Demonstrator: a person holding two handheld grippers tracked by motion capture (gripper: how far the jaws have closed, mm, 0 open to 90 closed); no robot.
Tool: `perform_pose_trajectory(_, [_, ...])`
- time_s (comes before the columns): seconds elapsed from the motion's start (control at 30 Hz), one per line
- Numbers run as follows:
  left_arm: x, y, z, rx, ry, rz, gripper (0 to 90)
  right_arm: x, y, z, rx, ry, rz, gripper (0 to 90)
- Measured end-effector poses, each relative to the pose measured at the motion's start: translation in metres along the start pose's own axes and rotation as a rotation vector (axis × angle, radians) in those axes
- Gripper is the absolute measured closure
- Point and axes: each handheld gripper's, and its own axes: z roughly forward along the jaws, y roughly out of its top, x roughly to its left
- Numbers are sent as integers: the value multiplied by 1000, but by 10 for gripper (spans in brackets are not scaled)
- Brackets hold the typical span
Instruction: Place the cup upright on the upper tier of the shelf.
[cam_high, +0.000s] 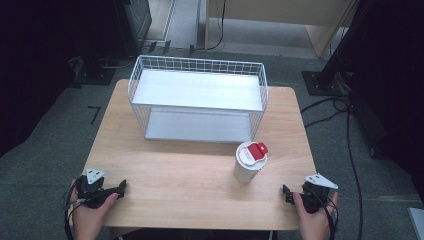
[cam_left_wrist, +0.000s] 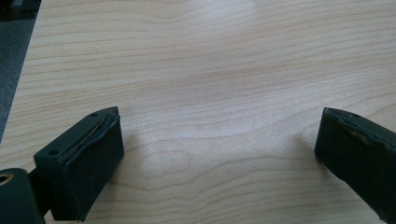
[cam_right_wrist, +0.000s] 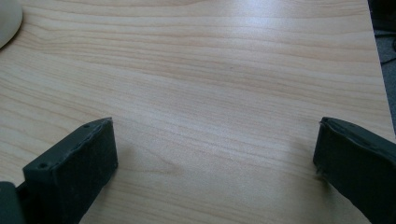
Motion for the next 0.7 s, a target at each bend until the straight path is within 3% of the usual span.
perform_pose_trajectory(0.13, [0,0,0,0,0,0,16,1,0,0,0,1,2,0])
perform_pose_trajectory(0.27, [0,0,0,1,-1,3,16,11,-3,-3,-1,-12,17,6])
perform_pose_trajectory(0.33, [0,0,0,1,-1,2,16,22,-5,-6,-19,-11,5,87])
perform_pose_trajectory(0.47, [0,0,0,2,-1,4,16,33,-3,-7,-28,-7,-33,101])
perform_pose_trajectory(0.57, [0,0,0,1,-1,3,16,47,0,-6,-24,31,-59,56])
perform_pose_trajectory(0.7, [0,0,0,0,-1,3,16,58,3,-7,-33,76,-58,9])
